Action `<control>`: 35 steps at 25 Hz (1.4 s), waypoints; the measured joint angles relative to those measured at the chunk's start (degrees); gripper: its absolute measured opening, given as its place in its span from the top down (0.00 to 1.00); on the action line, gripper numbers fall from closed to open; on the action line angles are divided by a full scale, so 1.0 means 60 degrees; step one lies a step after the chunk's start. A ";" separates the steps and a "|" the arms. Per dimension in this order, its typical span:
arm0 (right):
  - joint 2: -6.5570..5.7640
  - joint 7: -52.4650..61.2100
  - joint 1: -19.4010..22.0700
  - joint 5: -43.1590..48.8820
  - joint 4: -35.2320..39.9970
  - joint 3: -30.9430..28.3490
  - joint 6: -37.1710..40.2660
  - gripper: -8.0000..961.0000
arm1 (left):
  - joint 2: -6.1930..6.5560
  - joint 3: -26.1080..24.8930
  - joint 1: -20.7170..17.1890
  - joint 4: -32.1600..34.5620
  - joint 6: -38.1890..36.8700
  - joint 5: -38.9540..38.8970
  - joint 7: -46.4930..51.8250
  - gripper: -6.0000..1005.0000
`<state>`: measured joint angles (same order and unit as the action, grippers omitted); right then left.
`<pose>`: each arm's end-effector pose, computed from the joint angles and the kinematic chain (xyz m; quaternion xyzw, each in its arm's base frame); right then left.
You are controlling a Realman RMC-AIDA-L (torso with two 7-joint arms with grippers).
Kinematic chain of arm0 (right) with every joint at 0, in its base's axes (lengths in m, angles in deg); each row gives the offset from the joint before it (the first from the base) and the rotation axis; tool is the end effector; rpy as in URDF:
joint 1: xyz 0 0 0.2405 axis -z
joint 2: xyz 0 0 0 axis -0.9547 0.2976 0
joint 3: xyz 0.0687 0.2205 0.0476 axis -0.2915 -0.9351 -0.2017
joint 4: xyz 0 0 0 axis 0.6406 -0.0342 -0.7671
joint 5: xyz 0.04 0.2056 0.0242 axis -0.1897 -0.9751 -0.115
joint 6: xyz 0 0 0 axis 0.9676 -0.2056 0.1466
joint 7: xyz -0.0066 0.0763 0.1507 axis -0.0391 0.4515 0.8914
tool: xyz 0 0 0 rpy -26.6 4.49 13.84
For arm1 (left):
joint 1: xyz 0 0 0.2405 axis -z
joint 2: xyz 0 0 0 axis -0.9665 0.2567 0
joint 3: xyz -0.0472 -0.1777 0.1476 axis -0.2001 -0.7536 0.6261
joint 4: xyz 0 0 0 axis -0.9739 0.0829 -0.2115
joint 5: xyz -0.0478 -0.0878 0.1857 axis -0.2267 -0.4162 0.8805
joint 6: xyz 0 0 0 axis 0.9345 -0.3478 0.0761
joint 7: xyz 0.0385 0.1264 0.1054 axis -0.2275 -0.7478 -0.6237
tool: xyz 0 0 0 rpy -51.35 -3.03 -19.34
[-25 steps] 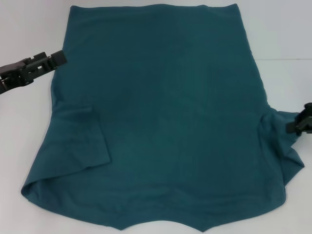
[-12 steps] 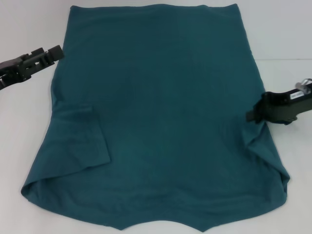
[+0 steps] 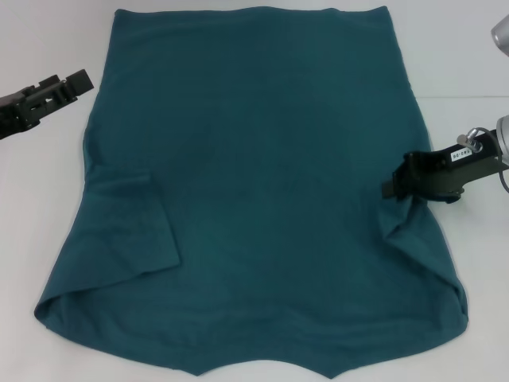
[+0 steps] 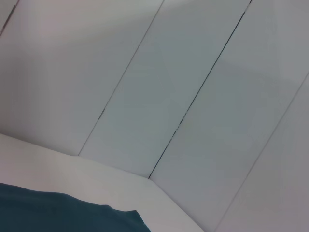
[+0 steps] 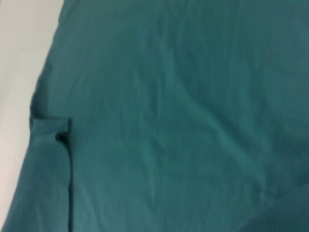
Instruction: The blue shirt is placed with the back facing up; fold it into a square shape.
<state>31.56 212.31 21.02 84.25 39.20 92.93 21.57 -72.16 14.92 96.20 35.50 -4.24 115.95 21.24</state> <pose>0.2221 0.4136 0.0126 -0.7634 0.6324 0.0330 0.1276 -0.2438 0.3489 0.0984 -0.7756 -0.3882 -0.4073 0.2861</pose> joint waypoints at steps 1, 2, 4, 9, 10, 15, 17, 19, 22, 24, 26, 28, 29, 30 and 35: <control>0.0000 0.0000 0.0000 0.0000 0.0000 0.0000 0.0000 0.88 | 0.0000 -0.0023 0.0004 -0.0005 0.0000 0.0000 -0.0010 0.21; -0.0001 0.0002 0.0000 0.0071 0.0000 0.0106 -0.0033 0.88 | 0.0000 -0.0050 0.0018 -0.0040 0.0000 0.0000 -0.0030 0.21; -0.0003 0.0022 0.0003 0.0157 0.0000 0.0292 -0.0099 0.88 | 0.0002 -0.0084 0.0045 -0.0131 0.0000 -0.0003 -0.0073 0.21; -0.0018 -0.0012 0.0064 0.0116 0.0000 0.0311 -0.0173 0.88 | 0.0014 -0.0101 0.0068 -0.0250 0.0004 -0.0026 -0.0181 0.21; -0.0022 -0.0157 0.0073 -0.0114 -0.0011 0.0283 -0.0166 0.88 | 0.0006 -0.0152 0.0050 -0.0251 0.0012 -0.0028 -0.0227 0.21; -0.0094 -0.0601 0.0073 -0.1007 -0.0257 0.0281 0.0044 0.82 | 0.0009 -0.0245 0.0015 -0.0337 0.0015 -0.0111 -0.0274 0.21; -0.0185 -0.0810 0.0098 -0.1402 -0.0358 0.0275 0.0149 0.72 | 0.0045 -0.0289 0.0010 -0.0403 0.0016 -0.0137 -0.0277 0.21; -0.0268 -0.0960 0.0190 -0.1577 -0.0357 0.0267 0.0277 0.63 | 0.0083 -0.0319 -0.0005 -0.0430 0.0013 -0.0140 -0.0225 0.21; -0.0369 -0.1084 0.0427 -0.1627 -0.0252 0.0243 0.0440 0.49 | 0.0210 -0.0324 -0.0093 -0.0439 -0.0004 -0.0086 0.0241 0.21; -0.0464 -0.1158 0.0645 -0.1640 -0.0187 0.0190 0.0528 0.40 | 0.0335 -0.0323 -0.0230 -0.0444 -0.0075 -0.0027 0.0885 0.21; -0.0564 -0.1179 0.0878 -0.1644 -0.0158 0.0120 0.0576 0.24 | 0.0454 -0.0325 -0.0356 -0.0422 -0.0212 0.0027 0.1520 0.21; -0.0664 -0.1192 0.1079 -0.1645 -0.0130 -0.0044 0.0634 0.16 | 0.0585 -0.0432 -0.0490 -0.0334 -0.0545 0.0269 0.2431 0.21; -0.0698 -0.1200 0.1154 -0.1646 -0.0080 -0.0138 0.0692 0.17 | 0.0611 -0.0475 -0.0512 -0.0303 -0.0654 0.0358 0.2642 0.21; -0.0746 -0.1218 0.1282 -0.1647 0.0099 -0.0290 0.0873 0.17 | 0.0705 -0.0836 -0.0521 -0.0141 -0.1323 0.1172 0.3635 0.21; -0.0754 -0.1224 0.1371 -0.1647 0.0661 -0.0352 0.1339 0.21 | 0.0860 -0.1368 -0.0409 -0.0091 -0.2353 0.2932 0.4956 0.21</control>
<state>27.04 204.97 29.25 74.36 43.16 90.82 29.61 -67.00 6.71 93.74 34.95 -18.36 133.55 50.98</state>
